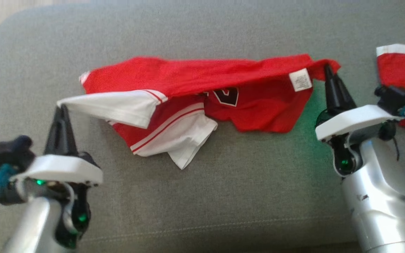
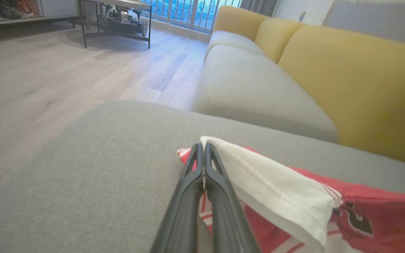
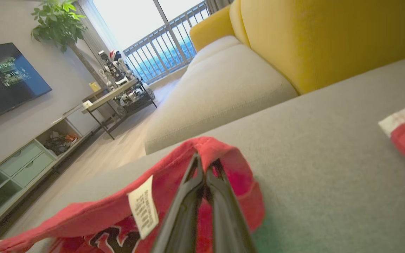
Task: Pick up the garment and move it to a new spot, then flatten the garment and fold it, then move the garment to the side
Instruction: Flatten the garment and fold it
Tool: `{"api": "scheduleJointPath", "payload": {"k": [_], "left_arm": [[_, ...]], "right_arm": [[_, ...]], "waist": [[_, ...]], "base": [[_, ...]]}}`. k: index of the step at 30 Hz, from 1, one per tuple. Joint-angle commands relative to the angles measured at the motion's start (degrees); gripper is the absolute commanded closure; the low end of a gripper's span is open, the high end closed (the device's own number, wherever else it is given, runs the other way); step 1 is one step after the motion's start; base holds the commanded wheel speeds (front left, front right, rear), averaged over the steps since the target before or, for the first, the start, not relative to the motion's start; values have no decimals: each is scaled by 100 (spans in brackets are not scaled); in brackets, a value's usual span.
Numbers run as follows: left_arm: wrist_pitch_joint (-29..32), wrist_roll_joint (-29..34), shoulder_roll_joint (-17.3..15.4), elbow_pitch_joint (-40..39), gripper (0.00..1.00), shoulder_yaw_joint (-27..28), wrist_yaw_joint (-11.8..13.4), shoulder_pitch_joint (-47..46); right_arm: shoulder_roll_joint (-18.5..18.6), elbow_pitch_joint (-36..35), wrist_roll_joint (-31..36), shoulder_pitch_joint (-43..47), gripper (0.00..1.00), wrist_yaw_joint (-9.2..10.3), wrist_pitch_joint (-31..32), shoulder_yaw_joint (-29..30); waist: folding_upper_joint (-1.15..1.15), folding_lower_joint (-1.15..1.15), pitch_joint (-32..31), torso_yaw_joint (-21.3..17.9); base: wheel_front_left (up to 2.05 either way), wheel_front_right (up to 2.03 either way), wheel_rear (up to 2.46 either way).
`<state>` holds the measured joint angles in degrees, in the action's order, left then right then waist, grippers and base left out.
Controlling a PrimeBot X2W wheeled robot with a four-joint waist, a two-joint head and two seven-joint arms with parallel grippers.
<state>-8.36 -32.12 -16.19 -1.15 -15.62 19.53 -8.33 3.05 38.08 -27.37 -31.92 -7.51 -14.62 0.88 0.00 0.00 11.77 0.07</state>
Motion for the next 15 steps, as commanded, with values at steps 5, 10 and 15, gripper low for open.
{"api": "scheduleJointPath", "payload": {"k": [5,10,15], "left_arm": [[48,-511,-359,-474,100,714,-338,-970],[614,-936,-651,-437,100,930,-637,-2128],[1295,-1244,-761,197,100,813,-922,-3635]], "right_arm": [[-17,-699,457,-238,100,2,-14,204],[-17,-1389,857,-747,100,2,470,508],[-12,-1692,1044,-1566,100,2,1035,604]], "waist": [[0,0,-421,-85],[0,0,-629,-216],[0,0,-528,-354]], "base": [[0,0,0],[0,0,0],[0,0,0]]}}
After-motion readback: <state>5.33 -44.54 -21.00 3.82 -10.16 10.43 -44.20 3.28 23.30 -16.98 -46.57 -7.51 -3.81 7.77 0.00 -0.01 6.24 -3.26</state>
